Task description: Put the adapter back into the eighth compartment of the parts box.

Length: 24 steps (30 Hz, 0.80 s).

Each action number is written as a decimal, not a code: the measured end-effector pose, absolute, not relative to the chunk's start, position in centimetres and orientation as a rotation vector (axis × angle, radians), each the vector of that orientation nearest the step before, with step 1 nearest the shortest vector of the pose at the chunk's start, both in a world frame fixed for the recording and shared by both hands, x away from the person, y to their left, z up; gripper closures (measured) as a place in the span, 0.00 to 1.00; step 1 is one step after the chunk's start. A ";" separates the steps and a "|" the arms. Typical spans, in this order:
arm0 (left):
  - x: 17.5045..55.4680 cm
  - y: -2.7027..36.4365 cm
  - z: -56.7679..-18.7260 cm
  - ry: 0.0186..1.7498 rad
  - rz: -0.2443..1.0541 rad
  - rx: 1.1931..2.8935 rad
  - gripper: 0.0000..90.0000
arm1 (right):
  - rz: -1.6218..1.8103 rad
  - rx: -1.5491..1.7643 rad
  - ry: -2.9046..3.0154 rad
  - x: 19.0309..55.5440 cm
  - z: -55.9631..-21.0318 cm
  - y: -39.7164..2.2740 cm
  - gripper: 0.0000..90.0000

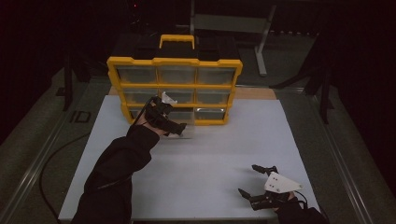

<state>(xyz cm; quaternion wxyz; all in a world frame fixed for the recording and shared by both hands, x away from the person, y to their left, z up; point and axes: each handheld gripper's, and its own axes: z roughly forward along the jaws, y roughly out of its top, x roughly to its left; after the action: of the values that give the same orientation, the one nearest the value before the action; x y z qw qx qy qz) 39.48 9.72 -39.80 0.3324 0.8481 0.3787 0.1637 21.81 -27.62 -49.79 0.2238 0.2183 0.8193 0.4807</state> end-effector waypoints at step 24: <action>34.2 8.8 -41.5 0.972 0.529 2.113 0.00 | 1.321 0.600 2.262 21.8 -49.8 -27.6 0.09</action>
<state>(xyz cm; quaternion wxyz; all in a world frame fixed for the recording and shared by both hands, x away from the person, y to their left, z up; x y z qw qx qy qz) 34.17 8.77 -41.46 0.3693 0.8232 0.3787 0.2062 21.80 -27.57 -49.82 0.2249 0.2174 0.8202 0.4790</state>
